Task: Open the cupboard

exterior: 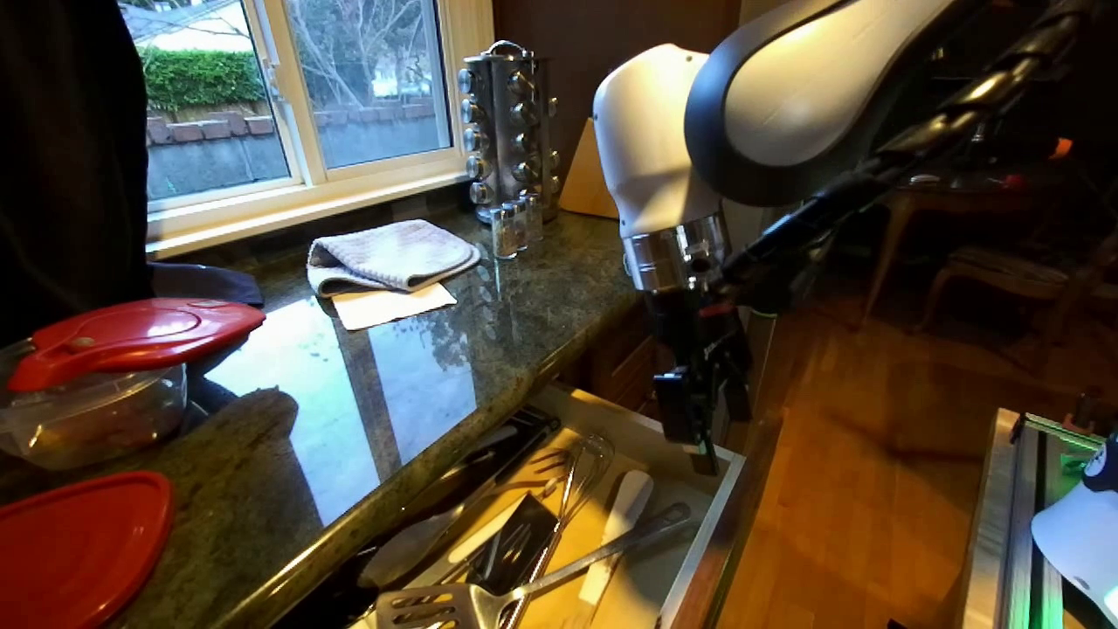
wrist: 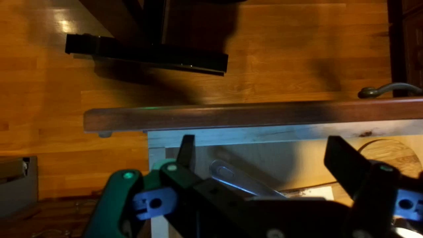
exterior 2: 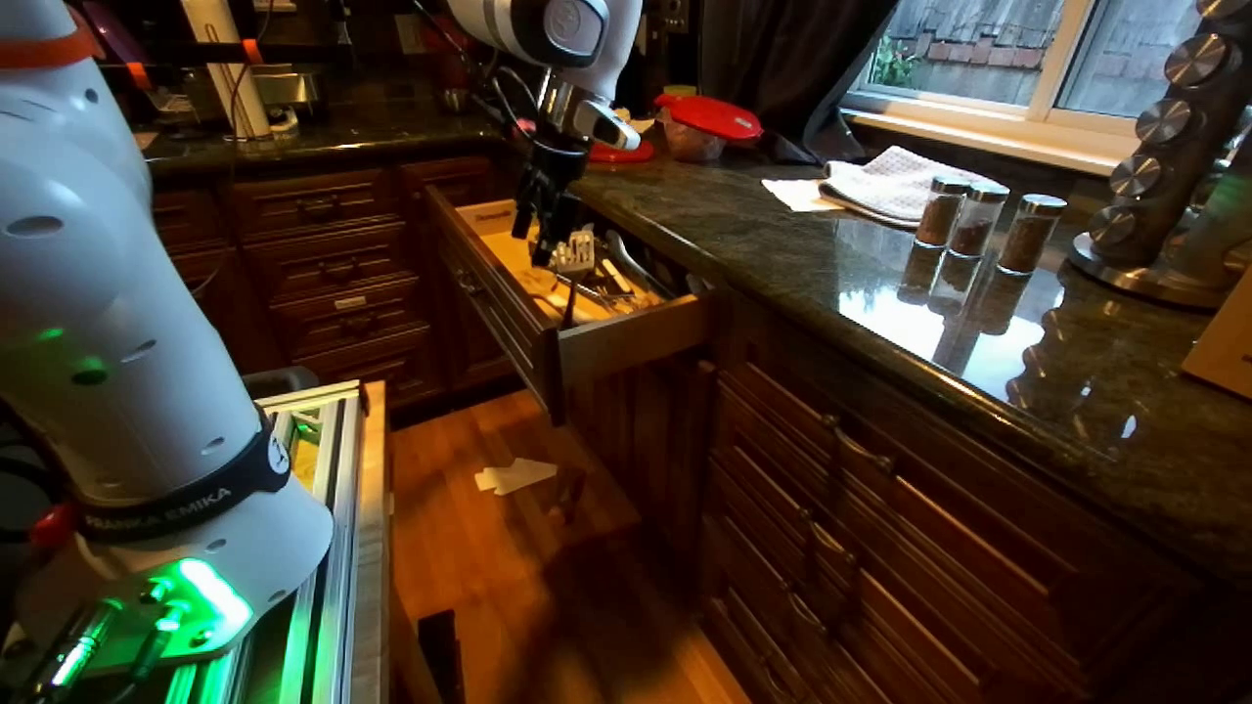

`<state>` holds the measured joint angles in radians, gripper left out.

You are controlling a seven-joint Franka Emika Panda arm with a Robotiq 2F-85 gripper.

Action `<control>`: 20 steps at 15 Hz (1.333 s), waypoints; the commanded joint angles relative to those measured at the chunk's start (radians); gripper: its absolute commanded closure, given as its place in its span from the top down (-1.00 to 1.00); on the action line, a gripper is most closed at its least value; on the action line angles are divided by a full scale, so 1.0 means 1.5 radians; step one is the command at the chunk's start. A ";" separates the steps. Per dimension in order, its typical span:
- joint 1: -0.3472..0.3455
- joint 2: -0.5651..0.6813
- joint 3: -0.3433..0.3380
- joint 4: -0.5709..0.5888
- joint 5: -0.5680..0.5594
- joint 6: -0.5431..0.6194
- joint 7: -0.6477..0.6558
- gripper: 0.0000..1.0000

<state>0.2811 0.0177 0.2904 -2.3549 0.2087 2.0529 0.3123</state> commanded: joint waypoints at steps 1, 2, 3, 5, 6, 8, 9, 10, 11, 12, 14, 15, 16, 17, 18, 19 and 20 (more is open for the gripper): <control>0.013 0.039 0.008 0.012 0.004 0.000 0.040 1.00; 0.015 0.045 0.008 0.012 0.006 0.001 0.038 1.00; 0.016 0.050 0.007 0.013 0.007 -0.001 0.035 1.00; 0.017 0.056 0.007 0.014 0.011 0.002 0.026 1.00; 0.018 0.059 0.006 0.015 0.006 0.004 0.029 1.00; 0.019 0.060 0.005 0.016 -0.005 0.014 0.036 1.00; 0.019 0.064 0.005 0.019 -0.004 0.012 0.034 1.00; 0.019 0.066 0.004 0.021 -0.008 0.012 0.038 1.00; 0.020 0.069 0.004 0.022 -0.011 0.014 0.039 1.00; 0.020 0.074 0.004 0.024 -0.014 0.012 0.040 1.00; 0.021 0.083 0.004 0.026 -0.017 0.011 0.040 1.00; 0.022 0.087 0.003 0.027 -0.020 0.012 0.041 1.00; 0.023 0.092 0.003 0.028 -0.022 0.012 0.042 1.00; 0.024 0.097 0.003 0.029 -0.024 0.013 0.042 1.00; 0.025 0.100 0.003 0.030 -0.028 0.012 0.043 1.00; 0.026 0.104 0.003 0.032 -0.032 0.010 0.044 1.00; 0.027 0.107 0.003 0.034 -0.035 0.009 0.043 1.00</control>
<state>0.3036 0.1486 0.2992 -2.3228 0.1829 2.0574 0.3481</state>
